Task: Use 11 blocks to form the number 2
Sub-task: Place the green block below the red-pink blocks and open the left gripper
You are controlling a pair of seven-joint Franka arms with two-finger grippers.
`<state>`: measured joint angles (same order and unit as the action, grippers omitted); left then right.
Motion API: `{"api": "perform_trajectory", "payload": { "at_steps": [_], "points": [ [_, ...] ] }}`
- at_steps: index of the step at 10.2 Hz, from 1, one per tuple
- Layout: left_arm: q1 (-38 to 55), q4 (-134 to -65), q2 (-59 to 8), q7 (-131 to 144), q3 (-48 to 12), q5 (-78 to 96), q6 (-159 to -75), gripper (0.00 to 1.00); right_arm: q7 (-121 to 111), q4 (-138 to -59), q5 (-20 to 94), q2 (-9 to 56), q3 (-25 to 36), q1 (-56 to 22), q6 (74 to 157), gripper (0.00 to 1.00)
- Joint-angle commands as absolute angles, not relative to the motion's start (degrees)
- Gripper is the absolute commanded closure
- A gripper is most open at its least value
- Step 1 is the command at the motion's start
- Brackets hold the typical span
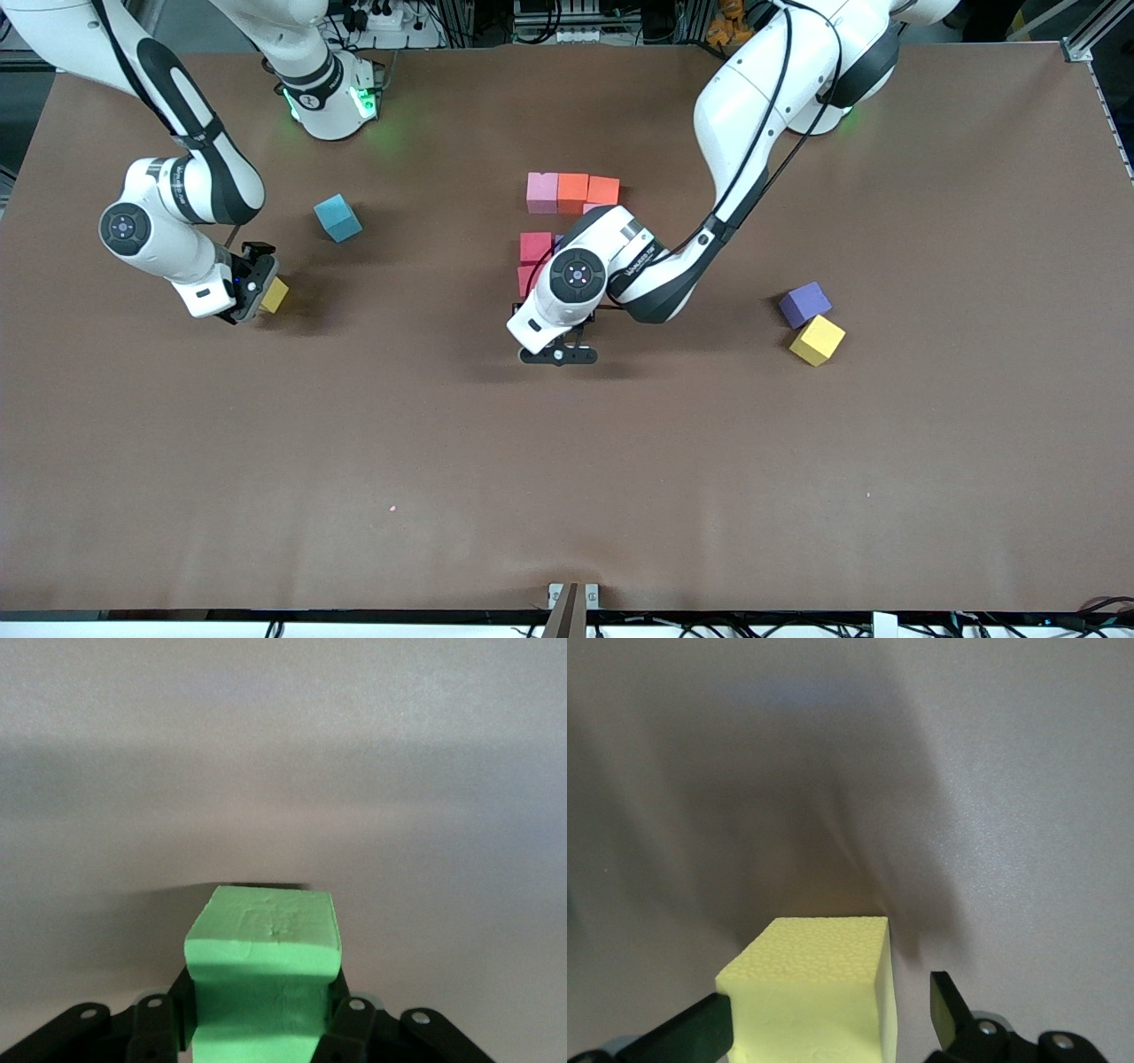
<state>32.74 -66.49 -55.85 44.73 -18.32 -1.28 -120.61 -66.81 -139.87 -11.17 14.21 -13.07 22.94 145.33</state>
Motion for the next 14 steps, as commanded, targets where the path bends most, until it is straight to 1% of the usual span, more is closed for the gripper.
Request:
{"api": "perform_trajectory", "payload": {
  "at_steps": [1,5,9,10,11,13,14],
  "points": [
    [33.7,-66.5,-55.9,46.3,-17.4,0.4,-121.3,0.46,-66.7,-138.4,-11.6,12.4,-14.5,24.3,140.7,0.0],
    [34.4,-66.6,-56.5,48.1,-17.4,0.4,-121.3,0.46,-67.3,-137.7,-11.6,11.1,-14.8,23.9,140.2,0.0],
    [34.5,-66.6,-56.7,48.2,-17.4,0.4,-121.3,0.46,-67.9,-138.8,-11.6,11.7,-14.5,24.3,140.3,0.0],
    [34.5,-66.6,-56.6,48.2,-17.4,0.4,-121.3,0.43,-67.9,-139.1,-11.6,12.1,-14.4,24.4,141.3,0.0],
    [34.6,-66.6,-56.6,49.0,-17.4,0.1,-121.2,0.0,-67.9,-139.8,-11.6,12.2,-14.4,24.4,143.0,0.0],
    [35.6,-66.4,-55.8,49.3,-17.3,-0.2,-121.3,0.0,-67.9,-139.8,-11.9,13.3,-14.4,24.3,144.5,0.0],
    [35.6,-66.3,-54.1,49.7,-17.2,-0.3,-121.1,0.0,-67.9,-139.8,-12.1,14.1,-14.3,24.4,145.1,0.0]
  ]
}}
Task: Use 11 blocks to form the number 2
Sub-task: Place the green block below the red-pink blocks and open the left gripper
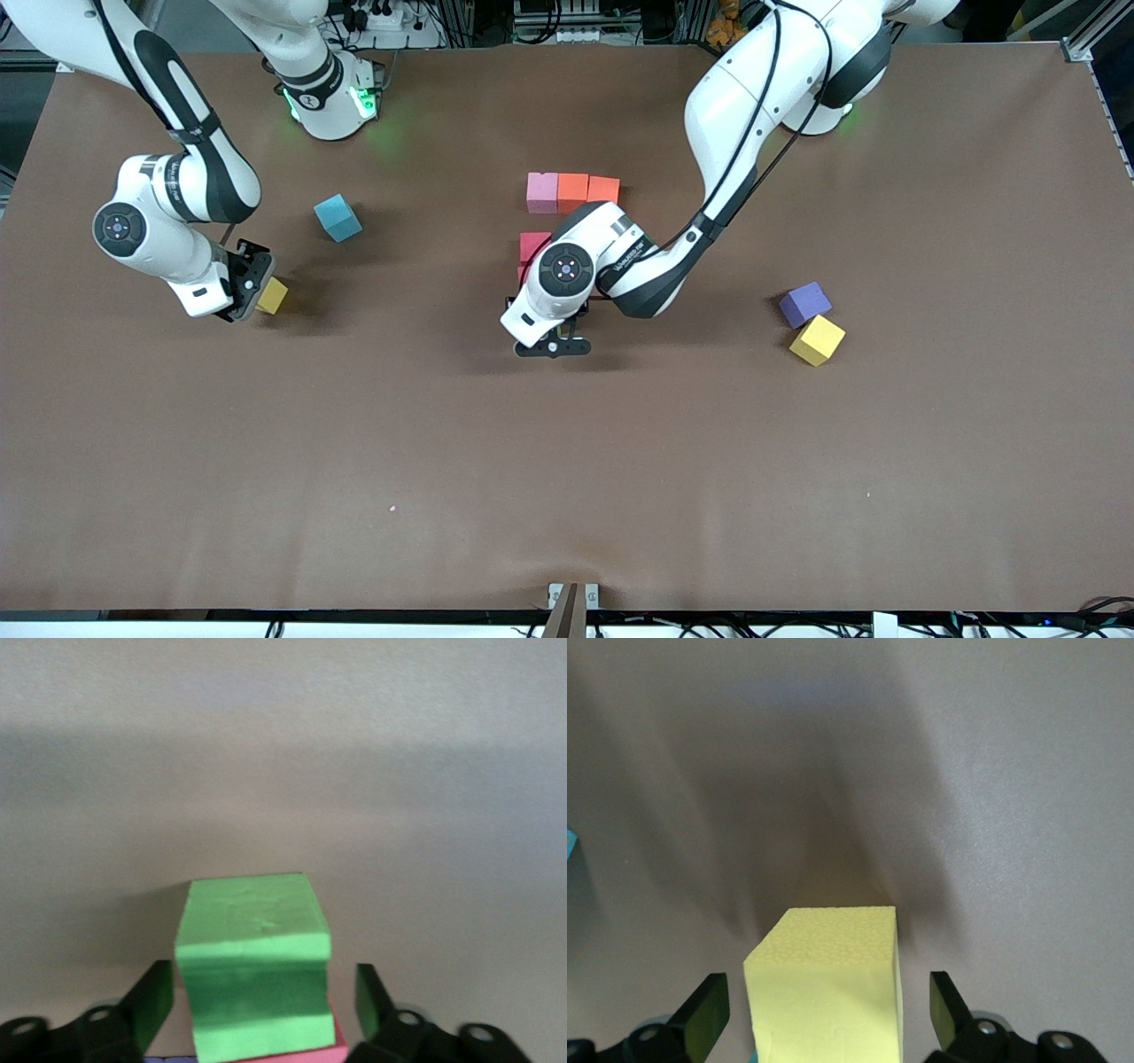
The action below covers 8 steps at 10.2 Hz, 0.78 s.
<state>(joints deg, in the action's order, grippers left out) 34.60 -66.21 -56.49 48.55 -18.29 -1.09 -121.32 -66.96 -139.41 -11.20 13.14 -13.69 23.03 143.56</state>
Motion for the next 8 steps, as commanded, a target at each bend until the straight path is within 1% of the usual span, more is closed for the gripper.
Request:
{"api": "perform_trajectory", "payload": {
  "at_steps": [1,3,5,8],
  "points": [
    [35.2,-66.6,-51.0,50.5,-17.2,-0.4,-120.3,0.0,-68.2,-139.8,-12.1,14.2,-14.2,24.5,145.2,0.0],
    [32.9,-66.7,-46.4,50.5,-17.2,-0.5,-113.1,0.0,-69.5,-139.8,-12.2,15.9,-14.2,26.3,145.4,0.0],
    [28.8,-66.7,-42.7,50.4,-17.3,-0.5,-107.2,0.0,-71.7,-139.8,-12.2,15.9,-14.2,26.8,145.5,0.0],
    [18.9,-66.8,-39.1,48.8,-17.4,-0.5,-96.8,0.0,-71.7,-139.8,-12.1,15.9,-14.4,26.5,145.5,0.0]
  ]
}}
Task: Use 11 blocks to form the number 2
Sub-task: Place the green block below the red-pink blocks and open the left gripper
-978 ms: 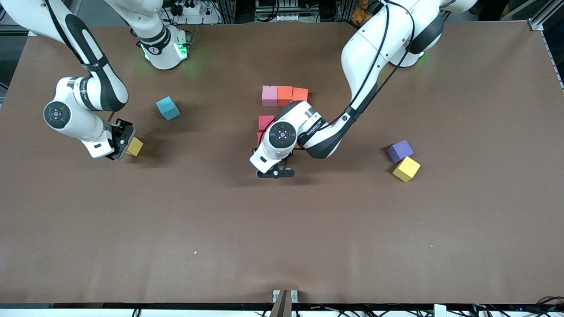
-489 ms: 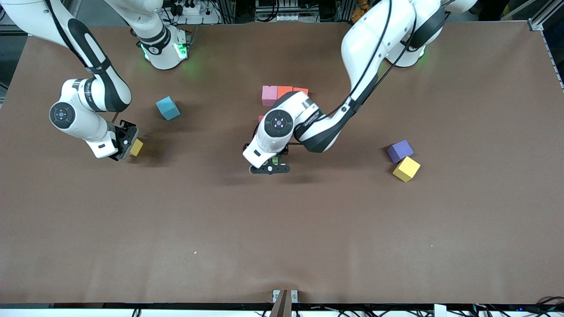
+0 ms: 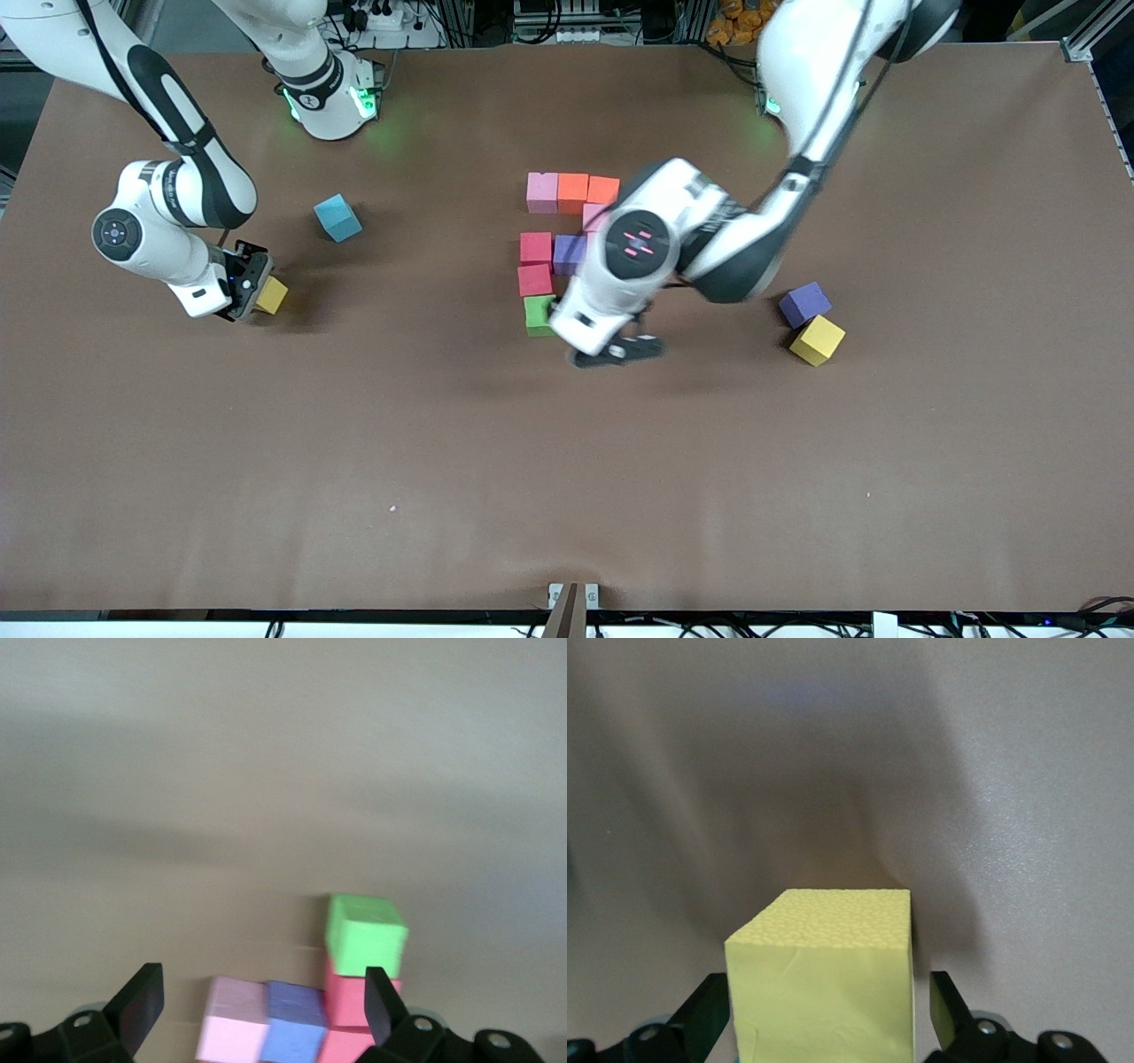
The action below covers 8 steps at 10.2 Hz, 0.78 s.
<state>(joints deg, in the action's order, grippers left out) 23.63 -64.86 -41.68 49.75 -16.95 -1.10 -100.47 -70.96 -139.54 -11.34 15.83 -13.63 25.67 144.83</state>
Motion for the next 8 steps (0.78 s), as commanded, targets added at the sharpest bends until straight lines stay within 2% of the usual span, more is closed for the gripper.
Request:
{"api": "perform_trajectory", "payload": {
  "at_steps": [1,2,5,6,7,8],
  "points": [
    [15.7,-67.1,-38.3,46.5,-17.4,-0.5,-93.0,0.0,-71.7,-139.8,-12.1,15.9,-14.4,26.4,145.6,0.0],
    [12.3,-68.4,-37.1,45.3,-17.4,-0.5,-90.7,0.0,-71.7,-139.8,-12.1,15.9,-14.4,26.3,145.6,0.05],
    [5.9,-76.1,-31.6,46.0,-17.4,-6.0,-91.7,0.0,-71.9,-139.7,-12.1,15.1,-14.8,26.2,145.4,0.57],
    [5.2,-79.9,-28.9,46.7,-17.3,-8.6,-95.5,0.0,-71.9,-139.7,-12.1,13.7,-15.4,26.2,144.7,0.63],
    [1.9,-84.8,-26.7,46.8,-17.7,-9.0,-99.7,0.0,-71.7,-139.4,-12.0,11.7,-17.4,26.0,143.4,0.64],
    [-0.2,-92.6,-22.4,46.8,-17.8,-9.0,-107.1,0.0,-71.1,-139.0,-11.8,10.3,-19.7,25.8,143.2,0.64]
  ]
}}
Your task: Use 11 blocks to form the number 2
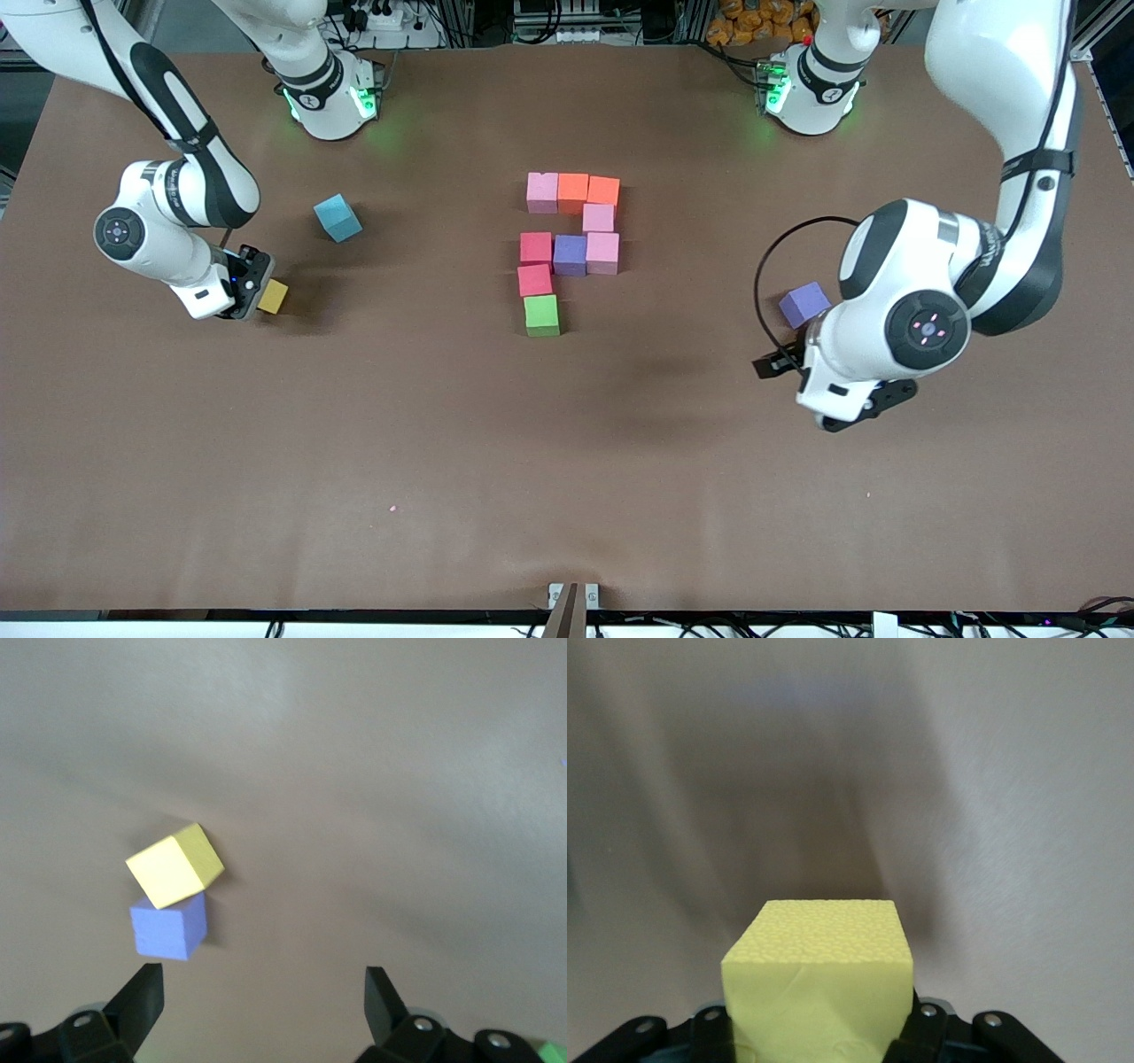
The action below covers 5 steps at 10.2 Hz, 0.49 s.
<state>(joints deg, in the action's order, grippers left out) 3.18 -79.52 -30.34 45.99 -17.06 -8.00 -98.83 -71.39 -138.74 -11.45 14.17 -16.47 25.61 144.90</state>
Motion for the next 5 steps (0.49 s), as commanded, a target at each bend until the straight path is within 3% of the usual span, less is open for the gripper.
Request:
{"api": "perform_trajectory", "payload": {
  "at_steps": [1,2,5],
  "points": [
    [-3.9,-102.6,-17.2,46.1,-17.9,-9.1,-117.1,0.0,-70.7,-138.0,-11.3,9.2,-21.9,24.4,143.2,0.64],
    [-6.0,-107.7,-14.9,45.6,-17.9,-9.1,-120.9,0.0,-69.2,-136.2,-10.5,9.1,-22.1,21.3,143.2,0.64],
    [-9.8,-108.6,-16.7,44.6,-17.7,-8.7,-121.0,0.0,-57.3,-131.0,-10.0,9.5,-21.9,7.9,143.4,0.64]
  ]
}}
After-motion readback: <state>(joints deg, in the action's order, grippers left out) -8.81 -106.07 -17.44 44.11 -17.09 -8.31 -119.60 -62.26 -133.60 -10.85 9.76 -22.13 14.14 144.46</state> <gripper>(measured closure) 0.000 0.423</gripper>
